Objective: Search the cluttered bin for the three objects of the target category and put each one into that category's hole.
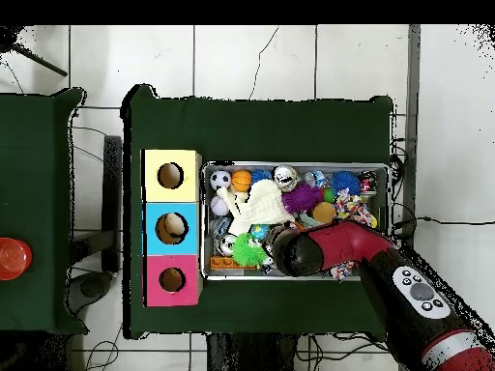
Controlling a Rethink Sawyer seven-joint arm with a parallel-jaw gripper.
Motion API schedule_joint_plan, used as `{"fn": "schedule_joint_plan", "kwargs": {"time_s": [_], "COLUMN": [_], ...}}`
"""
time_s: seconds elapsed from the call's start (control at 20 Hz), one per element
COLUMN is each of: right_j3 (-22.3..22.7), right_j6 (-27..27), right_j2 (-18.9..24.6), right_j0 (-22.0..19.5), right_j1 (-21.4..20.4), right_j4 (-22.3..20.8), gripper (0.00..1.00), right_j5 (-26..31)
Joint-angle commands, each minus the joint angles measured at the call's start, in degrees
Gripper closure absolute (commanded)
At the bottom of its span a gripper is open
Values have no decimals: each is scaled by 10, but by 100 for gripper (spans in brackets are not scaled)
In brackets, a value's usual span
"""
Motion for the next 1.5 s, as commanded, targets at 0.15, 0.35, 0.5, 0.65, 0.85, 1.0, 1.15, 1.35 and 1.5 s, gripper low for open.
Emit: {"fn": "schedule_joint_plan", "kwargs": {"time_s": [0.15,0.35,0.5,0.65,0.85,1.0,1.15,1.35,1.5], "right_j3": [-74,-64,-57,-51,-42,-37,-36,-44,-36], "right_j6": [-140,-128,-118,-111,-93,-85,-83,-71,-72], "right_j2": [45,44,43,42,37,35,36,31,43], "right_j0": [-6,-9,-8,-10,-8,-8,-9,-6,-22], "right_j1": [43,38,34,34,31,30,32,36,41], "right_j4": [-69,-83,-94,-105,-116,-122,-124,-121,-120], "gripper": [0,0,0,0,0,0,0,0,100], "right_j5": [5,-12,-24,-36,-48,-52,-52,-44,-64]}}
